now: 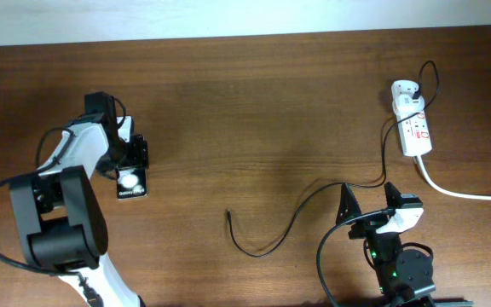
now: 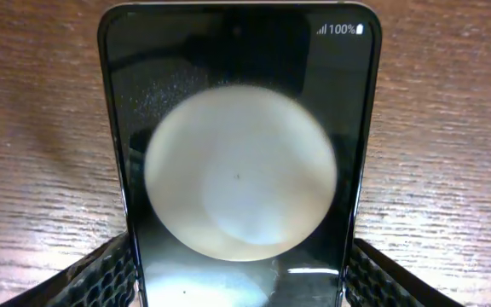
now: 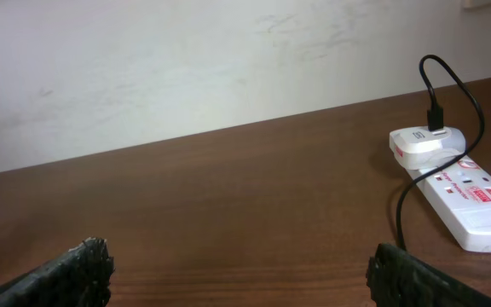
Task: Plug charger to phone and switch on socket
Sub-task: 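Close the left gripper on the phone's bottom edge, then lift the phone with the left gripper and tilt it upright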
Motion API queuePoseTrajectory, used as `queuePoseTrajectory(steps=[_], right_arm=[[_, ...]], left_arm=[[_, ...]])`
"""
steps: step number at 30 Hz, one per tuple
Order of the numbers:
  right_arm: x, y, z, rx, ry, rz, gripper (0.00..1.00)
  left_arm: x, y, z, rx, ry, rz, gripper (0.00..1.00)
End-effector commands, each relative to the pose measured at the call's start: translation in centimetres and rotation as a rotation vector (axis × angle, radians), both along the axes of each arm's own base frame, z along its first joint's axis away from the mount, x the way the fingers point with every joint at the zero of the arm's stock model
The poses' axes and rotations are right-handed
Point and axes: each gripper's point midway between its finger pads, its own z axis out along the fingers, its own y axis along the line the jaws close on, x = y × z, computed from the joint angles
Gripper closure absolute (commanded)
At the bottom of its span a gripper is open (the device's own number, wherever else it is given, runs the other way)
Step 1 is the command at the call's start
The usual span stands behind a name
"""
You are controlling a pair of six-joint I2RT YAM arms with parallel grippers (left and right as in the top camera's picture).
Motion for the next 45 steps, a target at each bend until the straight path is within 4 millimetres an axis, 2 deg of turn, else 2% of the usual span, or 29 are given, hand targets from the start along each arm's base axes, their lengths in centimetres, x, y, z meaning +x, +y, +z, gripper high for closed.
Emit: queuePoseTrajectory(steps=[1,15,19,23,35,40,45], right_arm=[[0.0,0.0,-0.3,0.005,0.005,0.0,0.01],[0.0,0.0,-0.3,0.005,0.005,0.0,0.01],[0.0,0.0,-0.3,0.005,0.005,0.0,0.01],[0.0,0.0,-0.3,0.005,0.005,0.0,0.01],[0.0,0.0,-0.3,0.005,0.005,0.0,0.01],[0.0,0.0,-0.3,0.005,0.005,0.0,0.01],[0.0,0.0,-0.3,0.005,0.005,0.0,0.01]], left_arm=[[0.0,-0.4,-0.8,-0.027,0.039,-0.016,1.0],[3.2,-0.7,2.1,-0.054,-0.051,-0.023,1.0],[3.2,-0.7,2.3,-0.058,-0.049,-0.024,1.0],[3.3,-1.8,2.4,-0.118,-0.058,-0.034,1.0],[3.2,-6.9,3.8,-0.426,-0.08,-0.079,1.0],[3.2,-10.4,5.8,-0.654,-0.108,-0.111,1.0],[3.3,-13.4,8.9,-0.903,-0.153,-0.151,1.0]])
